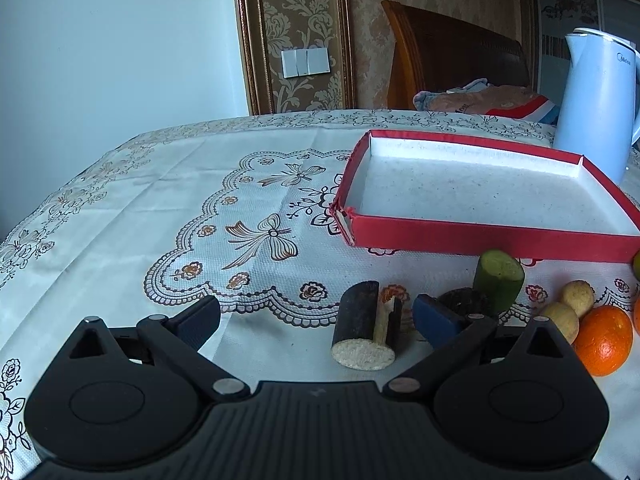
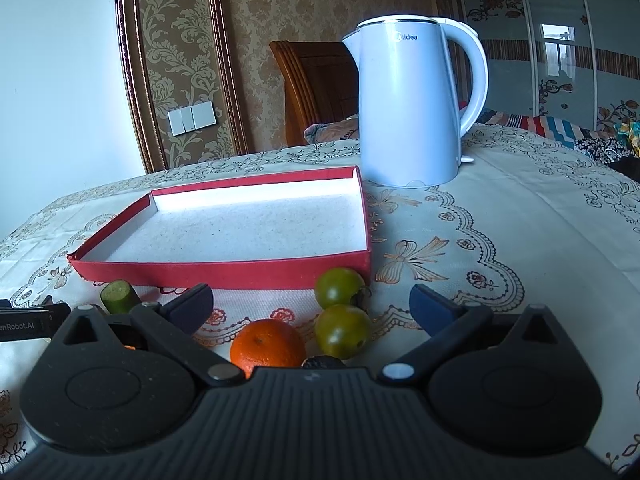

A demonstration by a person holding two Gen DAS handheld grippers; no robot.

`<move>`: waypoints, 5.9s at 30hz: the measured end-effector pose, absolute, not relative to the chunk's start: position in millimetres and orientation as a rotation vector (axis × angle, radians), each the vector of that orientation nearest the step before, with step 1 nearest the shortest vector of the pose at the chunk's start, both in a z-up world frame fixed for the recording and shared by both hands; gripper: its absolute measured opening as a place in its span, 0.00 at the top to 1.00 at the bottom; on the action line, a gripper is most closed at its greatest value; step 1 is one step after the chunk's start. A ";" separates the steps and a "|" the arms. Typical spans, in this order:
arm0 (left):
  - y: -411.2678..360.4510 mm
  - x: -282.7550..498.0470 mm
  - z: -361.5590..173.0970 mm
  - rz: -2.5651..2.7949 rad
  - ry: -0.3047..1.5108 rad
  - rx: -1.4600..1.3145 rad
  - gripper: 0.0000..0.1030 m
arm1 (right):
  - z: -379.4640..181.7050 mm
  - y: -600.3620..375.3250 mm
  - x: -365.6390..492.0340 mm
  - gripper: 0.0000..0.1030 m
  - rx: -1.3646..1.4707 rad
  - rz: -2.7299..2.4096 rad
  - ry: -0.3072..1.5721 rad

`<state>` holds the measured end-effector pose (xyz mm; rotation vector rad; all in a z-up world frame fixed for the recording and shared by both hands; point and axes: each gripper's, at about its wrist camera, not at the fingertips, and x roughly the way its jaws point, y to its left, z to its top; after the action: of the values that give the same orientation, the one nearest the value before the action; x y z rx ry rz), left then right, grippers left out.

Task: Organize fruits
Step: 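Move left tool toward a dark cylinder piece while right tool approaches another dark cylinder piece, then close left tool on the dark cylinder piece while right tool grasps the other dark piece, then carry both dark pieces into the red tray and open both tools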

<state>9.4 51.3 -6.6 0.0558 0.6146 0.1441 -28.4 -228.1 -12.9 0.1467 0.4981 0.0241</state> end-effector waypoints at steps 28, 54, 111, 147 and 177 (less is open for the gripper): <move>60.8 15.9 -14.5 0.119 0.681 0.045 0.00 | -18.3 -279.5 -53.1 0.00 0.253 0.002 0.517; 61.1 12.4 -11.5 0.044 0.672 0.025 0.32 | -25.4 -244.9 -49.2 0.16 0.044 0.243 0.649; 58.6 3.2 10.2 -0.051 0.567 -0.081 0.69 | 5.9 -255.4 -57.5 0.69 0.022 0.212 0.456; -31.8 124.4 11.6 -0.063 0.615 0.077 0.69 | -6.4 -209.1 123.8 0.69 -0.015 0.164 0.605; -25.9 132.1 1.7 -0.065 0.672 0.028 0.52 | -10.7 -210.3 127.5 0.25 0.017 0.136 0.631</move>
<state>132.1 -25.9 1.7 0.0280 0.6718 -0.0646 127.5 -210.3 -10.7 0.0170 0.6310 0.1358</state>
